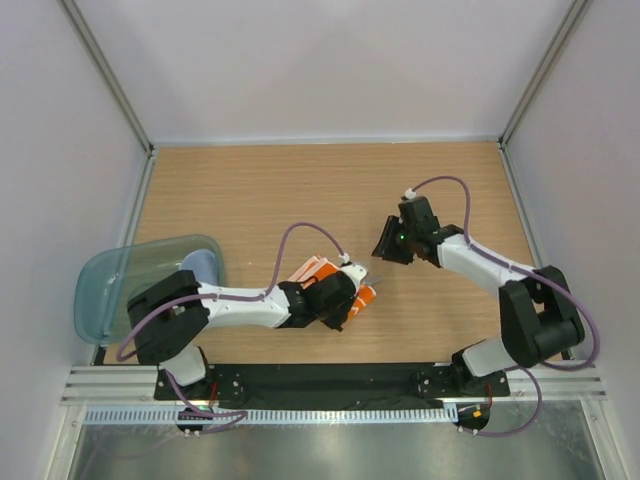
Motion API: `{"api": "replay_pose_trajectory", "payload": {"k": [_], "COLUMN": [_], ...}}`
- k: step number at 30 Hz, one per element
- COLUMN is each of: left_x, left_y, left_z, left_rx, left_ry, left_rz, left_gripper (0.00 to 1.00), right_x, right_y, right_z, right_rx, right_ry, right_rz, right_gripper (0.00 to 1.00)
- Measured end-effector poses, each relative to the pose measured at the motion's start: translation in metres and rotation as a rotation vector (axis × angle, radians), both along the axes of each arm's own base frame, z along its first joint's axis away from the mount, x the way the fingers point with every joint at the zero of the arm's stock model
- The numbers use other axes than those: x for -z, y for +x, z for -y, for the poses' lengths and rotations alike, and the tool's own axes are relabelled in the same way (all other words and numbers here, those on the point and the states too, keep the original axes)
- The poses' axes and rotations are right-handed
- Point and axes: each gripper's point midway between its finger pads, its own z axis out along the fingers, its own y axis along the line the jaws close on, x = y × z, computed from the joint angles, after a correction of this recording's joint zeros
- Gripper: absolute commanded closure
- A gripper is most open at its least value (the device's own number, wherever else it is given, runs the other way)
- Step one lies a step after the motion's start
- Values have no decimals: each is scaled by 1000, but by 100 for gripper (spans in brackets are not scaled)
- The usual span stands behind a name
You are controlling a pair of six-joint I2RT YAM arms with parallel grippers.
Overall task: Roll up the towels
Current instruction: Roll the towel
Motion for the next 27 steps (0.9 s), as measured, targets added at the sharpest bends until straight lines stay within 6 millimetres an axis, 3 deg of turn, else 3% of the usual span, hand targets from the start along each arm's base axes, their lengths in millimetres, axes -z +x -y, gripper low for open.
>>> {"api": "replay_pose_trajectory", "payload": {"k": [5,9,14,19,27], "left_x": [-3,-12,-21,-13,-1], "left_y": [7,18,31,37,46], "left_z": [-1,-8,-19,-32,-37], "left_rx": [-93,-195,-322,-436,-561], "left_ry": [-71,-161,-326,-454,-589], "left_rz": [-98,-192,-323,-481,-695], "left_gripper": [100,100,100,100,100], "right_x": [-46,-59,-55,-37,-33], "right_y": [0,-11,-39,-62,-70], "right_z": [22,30,26,11,-27], "right_rx": [60,74,47,9,-68], "right_ry": [-64,-76,1,107,250], "right_rz": [100,108,88,25,-1], "right_gripper": [57,57,54,53,47]}}
